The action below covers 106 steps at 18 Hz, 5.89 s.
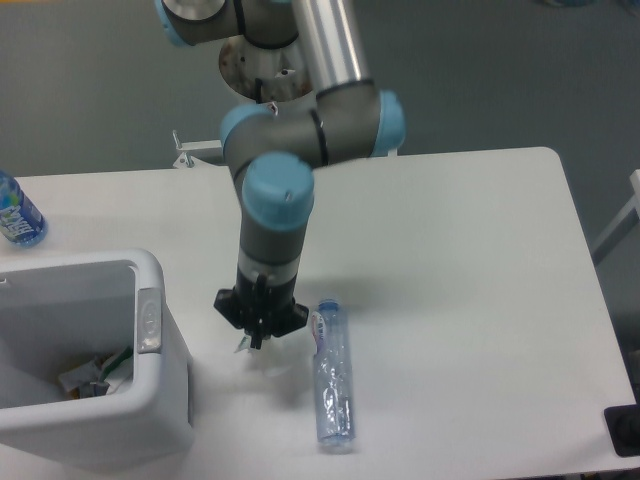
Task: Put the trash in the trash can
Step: 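Lift the tissue and carry it over the trash bin, then open the gripper to drop the tissue into the bin, then move the open gripper over the clear plastic water bottle, then lower the gripper around the bottle and close on it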
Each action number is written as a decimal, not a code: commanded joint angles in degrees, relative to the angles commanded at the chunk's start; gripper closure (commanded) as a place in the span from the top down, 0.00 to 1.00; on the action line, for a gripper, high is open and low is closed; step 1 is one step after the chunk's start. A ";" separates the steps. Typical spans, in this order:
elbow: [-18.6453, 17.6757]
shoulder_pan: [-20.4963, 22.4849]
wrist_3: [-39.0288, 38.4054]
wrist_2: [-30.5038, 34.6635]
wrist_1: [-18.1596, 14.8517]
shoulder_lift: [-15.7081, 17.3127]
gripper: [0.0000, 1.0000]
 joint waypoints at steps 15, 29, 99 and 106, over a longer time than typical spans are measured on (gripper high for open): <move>15.83 4.41 -23.03 -20.84 0.44 2.73 0.00; 13.37 -7.28 -22.94 -20.85 0.70 0.19 0.00; 13.37 2.74 -0.79 6.84 0.97 -22.14 1.00; 13.54 1.77 -2.55 9.12 1.14 -24.95 1.00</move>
